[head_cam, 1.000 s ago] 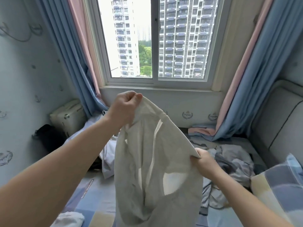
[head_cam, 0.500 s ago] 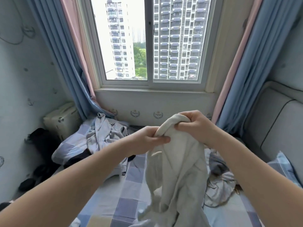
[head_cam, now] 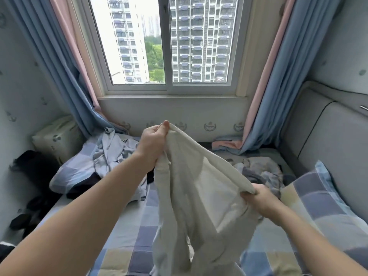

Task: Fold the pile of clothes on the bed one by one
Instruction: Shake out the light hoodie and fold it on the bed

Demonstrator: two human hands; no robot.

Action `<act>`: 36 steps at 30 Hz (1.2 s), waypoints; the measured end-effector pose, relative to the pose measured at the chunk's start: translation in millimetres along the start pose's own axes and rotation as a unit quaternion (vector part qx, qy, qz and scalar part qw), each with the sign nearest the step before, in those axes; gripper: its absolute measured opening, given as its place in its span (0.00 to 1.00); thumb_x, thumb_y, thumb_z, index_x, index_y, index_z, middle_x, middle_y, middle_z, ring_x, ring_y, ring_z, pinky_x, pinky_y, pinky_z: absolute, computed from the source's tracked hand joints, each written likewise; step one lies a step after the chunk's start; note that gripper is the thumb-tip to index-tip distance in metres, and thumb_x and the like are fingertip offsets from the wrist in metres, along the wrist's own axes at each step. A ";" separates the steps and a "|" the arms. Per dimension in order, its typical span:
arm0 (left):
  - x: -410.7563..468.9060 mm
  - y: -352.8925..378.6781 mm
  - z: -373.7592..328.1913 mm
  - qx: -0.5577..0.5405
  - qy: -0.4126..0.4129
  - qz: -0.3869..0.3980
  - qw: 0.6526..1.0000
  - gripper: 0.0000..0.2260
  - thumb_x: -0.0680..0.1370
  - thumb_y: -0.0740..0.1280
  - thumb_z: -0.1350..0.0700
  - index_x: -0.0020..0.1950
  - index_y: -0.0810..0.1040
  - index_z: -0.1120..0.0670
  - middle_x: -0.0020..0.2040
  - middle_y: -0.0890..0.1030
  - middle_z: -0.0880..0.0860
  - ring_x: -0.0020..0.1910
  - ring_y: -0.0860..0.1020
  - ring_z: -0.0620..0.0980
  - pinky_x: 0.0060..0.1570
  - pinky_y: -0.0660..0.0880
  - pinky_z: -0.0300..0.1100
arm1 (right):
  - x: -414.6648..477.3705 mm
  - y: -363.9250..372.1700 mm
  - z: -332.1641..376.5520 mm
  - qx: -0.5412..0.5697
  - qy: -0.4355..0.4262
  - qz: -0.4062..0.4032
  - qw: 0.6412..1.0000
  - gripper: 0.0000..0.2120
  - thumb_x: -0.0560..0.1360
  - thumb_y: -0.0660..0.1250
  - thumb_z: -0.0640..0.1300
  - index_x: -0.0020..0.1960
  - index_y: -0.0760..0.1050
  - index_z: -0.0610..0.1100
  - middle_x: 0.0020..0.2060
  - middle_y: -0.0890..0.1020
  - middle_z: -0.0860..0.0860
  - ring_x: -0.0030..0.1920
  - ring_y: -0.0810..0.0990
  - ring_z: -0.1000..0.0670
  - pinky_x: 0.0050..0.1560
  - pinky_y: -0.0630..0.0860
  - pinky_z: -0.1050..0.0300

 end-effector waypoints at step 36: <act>-139.3 116.5 152.3 0.157 -0.118 0.338 0.920 0.31 0.68 0.75 0.41 0.68 0.74 0.49 0.68 0.75 0.47 0.62 0.78 0.43 0.58 0.77 0.40 | -65.3 50.3 -8.8 0.383 0.118 -0.002 0.916 0.11 0.80 0.57 0.33 0.51 0.78 0.33 0.40 0.80 0.40 0.37 0.82 0.47 0.36 0.82 0.52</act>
Point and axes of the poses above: each hand's wrist, its own x-axis towards the middle knuckle, its own y-axis out of the palm, z = x × y, the point moved 9 cm from there along x, towards the middle knuckle
